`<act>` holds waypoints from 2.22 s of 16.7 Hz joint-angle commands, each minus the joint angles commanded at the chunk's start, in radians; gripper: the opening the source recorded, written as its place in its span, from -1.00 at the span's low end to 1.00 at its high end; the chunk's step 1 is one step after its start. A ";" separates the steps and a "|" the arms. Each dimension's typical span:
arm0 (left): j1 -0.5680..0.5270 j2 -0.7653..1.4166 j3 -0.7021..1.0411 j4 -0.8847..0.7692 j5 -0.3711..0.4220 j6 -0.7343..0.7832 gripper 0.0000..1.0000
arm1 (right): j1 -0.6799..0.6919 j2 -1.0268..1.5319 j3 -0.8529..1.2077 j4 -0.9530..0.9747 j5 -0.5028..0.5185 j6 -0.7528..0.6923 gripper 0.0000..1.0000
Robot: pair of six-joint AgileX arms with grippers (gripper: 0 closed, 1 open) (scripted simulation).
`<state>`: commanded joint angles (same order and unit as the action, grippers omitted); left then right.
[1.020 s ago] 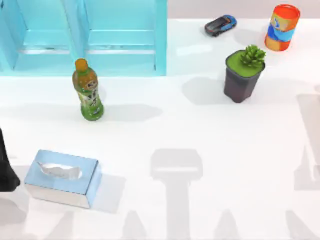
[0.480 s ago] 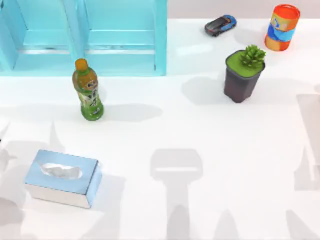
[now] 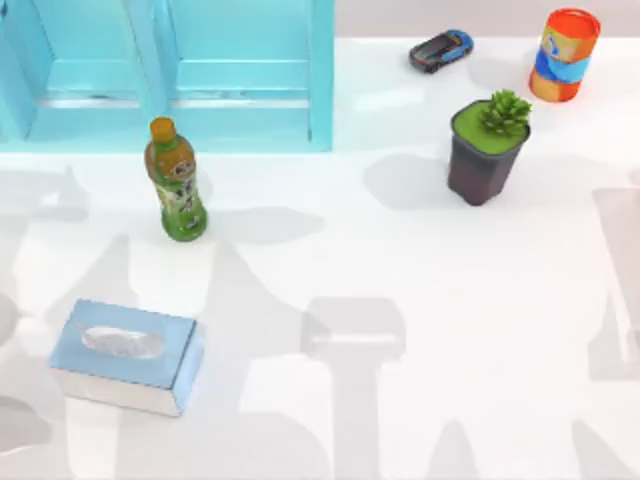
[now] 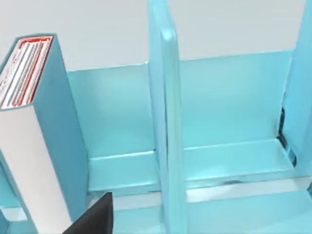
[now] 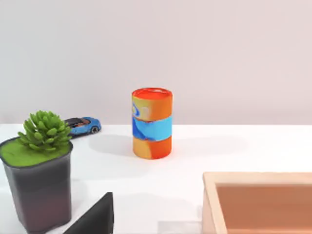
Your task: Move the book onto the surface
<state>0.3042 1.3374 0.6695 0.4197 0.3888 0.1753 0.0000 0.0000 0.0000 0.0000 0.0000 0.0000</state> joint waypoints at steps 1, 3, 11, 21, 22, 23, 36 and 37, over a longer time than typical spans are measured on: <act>0.027 0.116 0.043 0.024 0.025 0.005 1.00 | 0.000 0.000 0.000 0.000 0.000 0.000 1.00; 0.079 0.316 0.128 0.073 0.069 0.013 1.00 | 0.000 0.000 0.000 0.000 0.000 0.000 1.00; 0.212 0.688 0.356 0.224 0.164 0.031 1.00 | 0.000 0.000 0.000 0.000 0.000 0.000 1.00; 0.172 0.709 0.412 0.209 0.124 0.010 1.00 | 0.000 0.000 0.000 0.000 0.000 0.000 1.00; 0.160 0.730 0.444 0.201 0.113 0.004 1.00 | 0.000 0.000 0.000 0.000 0.000 0.000 1.00; 0.147 0.758 0.482 0.193 0.102 -0.001 1.00 | 0.000 0.000 0.000 0.000 0.000 0.000 1.00; 0.100 1.004 0.763 0.157 0.063 -0.014 0.85 | 0.000 0.000 0.000 0.000 0.000 0.000 1.00; 0.100 1.004 0.763 0.157 0.063 -0.014 0.70 | 0.000 0.000 0.000 0.000 0.000 0.000 1.00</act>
<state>0.4045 2.3417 1.4323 0.5767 0.4516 0.1615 0.0000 0.0000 0.0000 0.0000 0.0000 0.0000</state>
